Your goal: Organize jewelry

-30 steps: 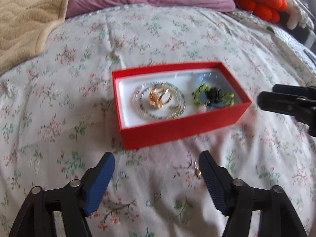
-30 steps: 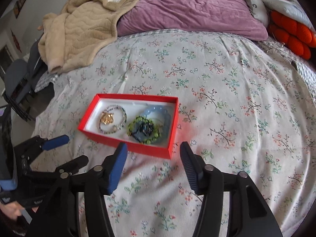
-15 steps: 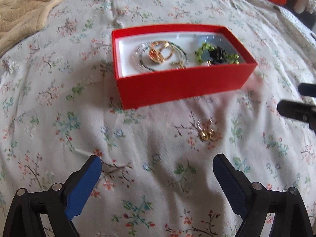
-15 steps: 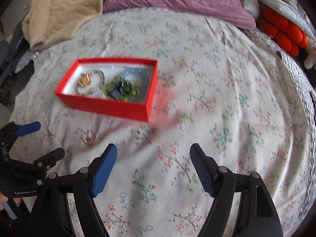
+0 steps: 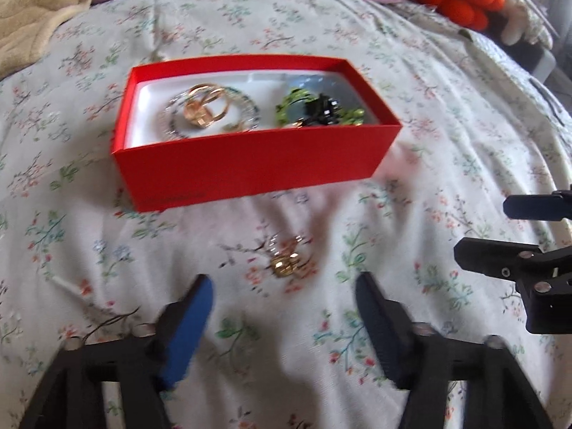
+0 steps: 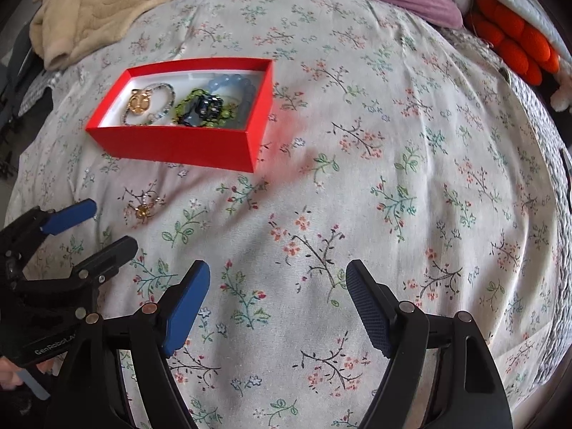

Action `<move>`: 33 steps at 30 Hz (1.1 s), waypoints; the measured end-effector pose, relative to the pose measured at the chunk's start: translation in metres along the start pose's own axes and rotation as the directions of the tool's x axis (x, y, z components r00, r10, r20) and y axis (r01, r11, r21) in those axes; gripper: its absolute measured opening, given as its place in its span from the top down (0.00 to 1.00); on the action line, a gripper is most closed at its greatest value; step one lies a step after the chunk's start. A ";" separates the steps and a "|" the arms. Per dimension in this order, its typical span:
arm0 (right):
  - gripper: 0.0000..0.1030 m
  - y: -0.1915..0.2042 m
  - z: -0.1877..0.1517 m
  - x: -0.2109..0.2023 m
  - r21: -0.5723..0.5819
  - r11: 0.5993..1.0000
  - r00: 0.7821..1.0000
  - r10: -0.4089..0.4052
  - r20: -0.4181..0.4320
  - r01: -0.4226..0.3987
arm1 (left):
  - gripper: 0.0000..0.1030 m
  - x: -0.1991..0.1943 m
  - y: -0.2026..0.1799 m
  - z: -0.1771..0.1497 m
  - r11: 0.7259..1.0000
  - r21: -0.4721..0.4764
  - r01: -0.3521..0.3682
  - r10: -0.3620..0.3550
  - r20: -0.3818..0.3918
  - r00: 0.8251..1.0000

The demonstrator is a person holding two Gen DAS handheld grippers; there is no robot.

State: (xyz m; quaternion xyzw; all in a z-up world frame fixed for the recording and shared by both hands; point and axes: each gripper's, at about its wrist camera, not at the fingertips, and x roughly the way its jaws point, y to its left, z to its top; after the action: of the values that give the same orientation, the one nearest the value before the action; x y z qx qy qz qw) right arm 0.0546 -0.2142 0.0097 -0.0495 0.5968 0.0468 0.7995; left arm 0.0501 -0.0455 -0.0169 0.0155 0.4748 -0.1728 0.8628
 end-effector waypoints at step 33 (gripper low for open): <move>0.21 0.029 0.021 0.020 0.024 0.998 0.998 0.064 -0.027 -0.063 | 0.87 -0.005 0.033 -0.003 0.996 0.014 -0.085 0.084 0.028 0.996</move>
State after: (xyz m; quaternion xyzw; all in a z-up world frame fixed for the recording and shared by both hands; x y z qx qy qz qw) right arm 0.0759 -0.1819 -0.0045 -0.0218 0.6095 0.0647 0.7898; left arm 0.0559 -0.0125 -0.0193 0.0398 0.4605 -0.1400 0.8757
